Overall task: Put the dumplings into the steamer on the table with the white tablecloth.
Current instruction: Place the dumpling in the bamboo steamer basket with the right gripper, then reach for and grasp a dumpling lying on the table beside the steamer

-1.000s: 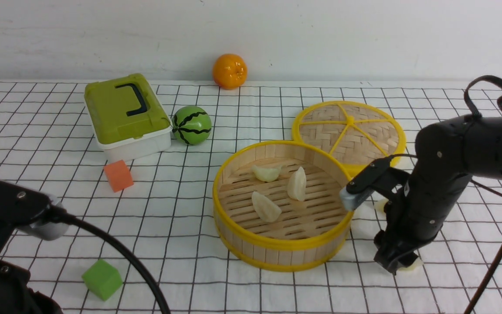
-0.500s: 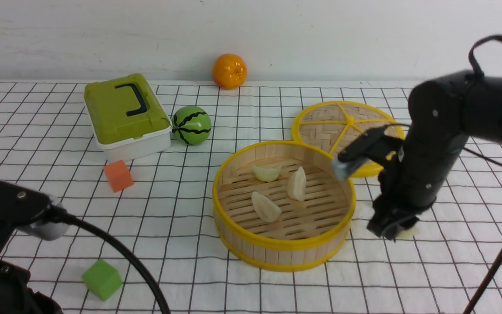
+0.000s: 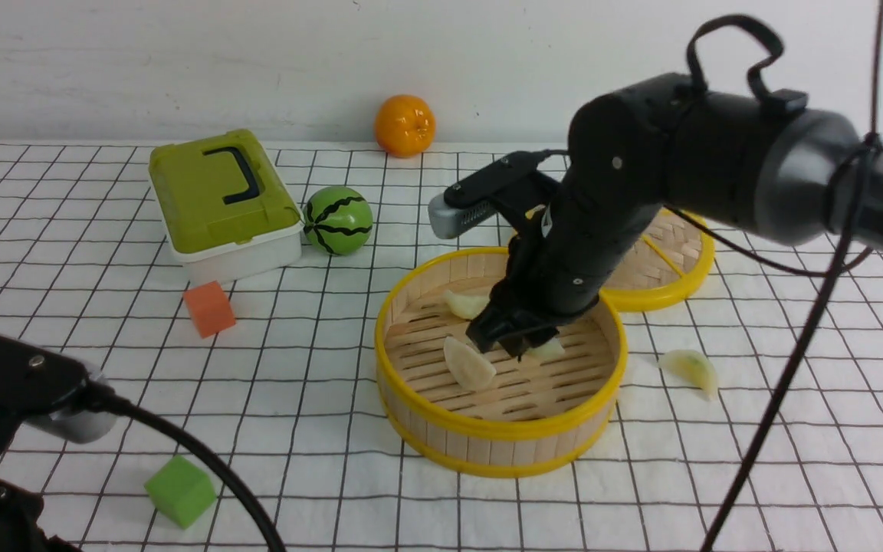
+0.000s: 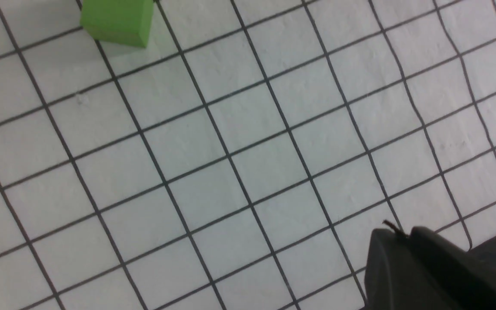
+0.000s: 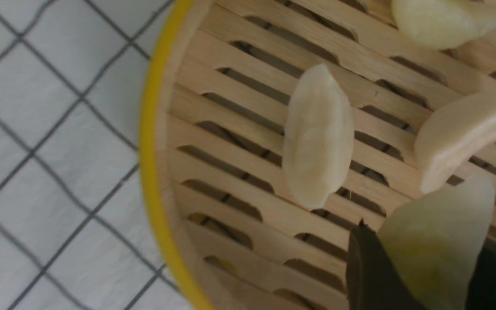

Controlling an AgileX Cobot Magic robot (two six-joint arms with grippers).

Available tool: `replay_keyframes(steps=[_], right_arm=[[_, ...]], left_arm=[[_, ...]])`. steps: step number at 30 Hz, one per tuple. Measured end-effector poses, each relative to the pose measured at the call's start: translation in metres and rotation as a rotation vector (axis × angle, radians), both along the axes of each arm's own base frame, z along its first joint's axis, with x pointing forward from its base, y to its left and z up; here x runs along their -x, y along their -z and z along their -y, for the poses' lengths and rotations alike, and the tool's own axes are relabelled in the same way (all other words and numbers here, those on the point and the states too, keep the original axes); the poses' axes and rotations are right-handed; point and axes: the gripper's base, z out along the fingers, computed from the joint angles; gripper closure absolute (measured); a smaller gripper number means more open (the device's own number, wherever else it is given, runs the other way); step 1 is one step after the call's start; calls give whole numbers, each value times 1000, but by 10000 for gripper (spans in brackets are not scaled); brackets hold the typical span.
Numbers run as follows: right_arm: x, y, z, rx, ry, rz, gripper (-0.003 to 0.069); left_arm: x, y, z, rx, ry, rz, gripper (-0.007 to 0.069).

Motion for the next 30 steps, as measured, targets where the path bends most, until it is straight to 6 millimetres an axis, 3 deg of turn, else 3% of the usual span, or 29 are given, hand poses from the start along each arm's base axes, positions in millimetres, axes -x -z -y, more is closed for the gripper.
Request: replay_keyframes(steps=[7, 11, 15, 19, 20, 21, 24, 25, 26, 27, 30], right_arm=[[-8, 33, -3, 37, 61, -54, 438], [-9, 36, -3, 34, 83, -63, 315], [-6, 24, -1, 30, 88, -61, 225], [5, -20, 12, 32, 75, -41, 172], [5, -23, 13, 31, 74, -39, 172], [9, -43, 26, 26, 85, -21, 172], [6, -69, 66, 35, 143, 3, 179], [5, -70, 69, 36, 148, 4, 181], [-2, -72, 98, 52, 191, -1, 186], [-3, -73, 101, 53, 196, -1, 188], [-17, -57, 146, 89, 247, -34, 193]], left_arm=[[4, -1, -3, -6, 7, -3, 576], [13, -10, -8, 31, 19, 58, 569], [22, -17, -14, 67, 19, 115, 567], [32, -24, -21, 105, 21, 180, 567], [33, -24, -21, 107, 21, 183, 567], [36, -26, -23, 113, 24, 203, 567], [40, -30, -26, 131, 32, 242, 566], [40, -30, -26, 133, 33, 247, 565], [40, -31, -26, 141, 33, 263, 563], [40, -32, -26, 143, 33, 265, 563], [40, -33, -26, 151, 33, 279, 559]])
